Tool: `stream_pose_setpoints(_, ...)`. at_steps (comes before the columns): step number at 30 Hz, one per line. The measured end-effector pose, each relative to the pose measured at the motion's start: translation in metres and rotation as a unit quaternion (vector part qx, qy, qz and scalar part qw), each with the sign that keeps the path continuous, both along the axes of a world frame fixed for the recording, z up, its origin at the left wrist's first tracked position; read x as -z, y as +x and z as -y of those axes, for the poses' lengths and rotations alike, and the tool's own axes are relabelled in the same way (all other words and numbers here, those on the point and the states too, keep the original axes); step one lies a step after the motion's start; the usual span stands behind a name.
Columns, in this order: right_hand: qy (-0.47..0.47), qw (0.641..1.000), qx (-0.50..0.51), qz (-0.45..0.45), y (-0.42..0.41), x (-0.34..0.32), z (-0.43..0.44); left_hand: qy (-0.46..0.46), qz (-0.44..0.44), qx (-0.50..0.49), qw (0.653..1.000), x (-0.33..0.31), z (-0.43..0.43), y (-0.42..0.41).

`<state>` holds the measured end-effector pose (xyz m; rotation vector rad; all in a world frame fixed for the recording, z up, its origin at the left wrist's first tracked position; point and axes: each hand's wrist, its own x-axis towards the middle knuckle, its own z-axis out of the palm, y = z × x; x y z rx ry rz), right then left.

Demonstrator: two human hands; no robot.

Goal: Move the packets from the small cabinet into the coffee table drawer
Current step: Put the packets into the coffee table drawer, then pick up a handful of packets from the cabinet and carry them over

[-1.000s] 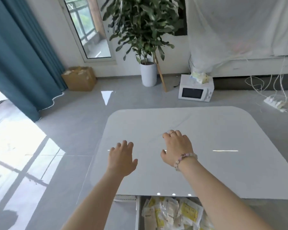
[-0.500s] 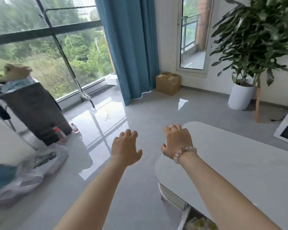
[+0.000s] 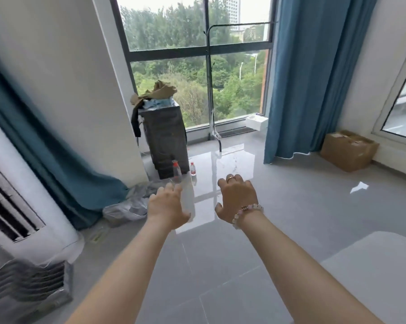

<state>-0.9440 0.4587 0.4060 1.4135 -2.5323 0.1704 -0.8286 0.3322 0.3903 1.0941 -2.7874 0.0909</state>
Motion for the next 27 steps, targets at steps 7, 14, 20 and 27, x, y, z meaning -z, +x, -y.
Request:
stream_pose_setpoints(7, 0.005, 0.994, -0.105, -0.009, 0.069, -0.007, 0.126, 0.001, -0.022, -0.117, 0.993, -0.006, 0.099, 0.091)
stream_pose_setpoints(14, 0.019, 0.976, -0.217, -0.016, 0.145, -0.009, 0.220, 0.018, -0.031, -0.232, 0.972, 0.002, 0.161, 0.191)
stream_pose_setpoints(20, 0.033, 0.943, -0.331, -0.029, 0.222, -0.001, 0.297, 0.015, -0.020, -0.321, 0.947, 0.009, 0.199, 0.272)
stream_pose_setpoints(27, 0.050, 0.885, -0.462, -0.027, 0.309, 0.013, 0.387, 0.017, -0.007, -0.440, 0.898, 0.024, 0.240, 0.360)
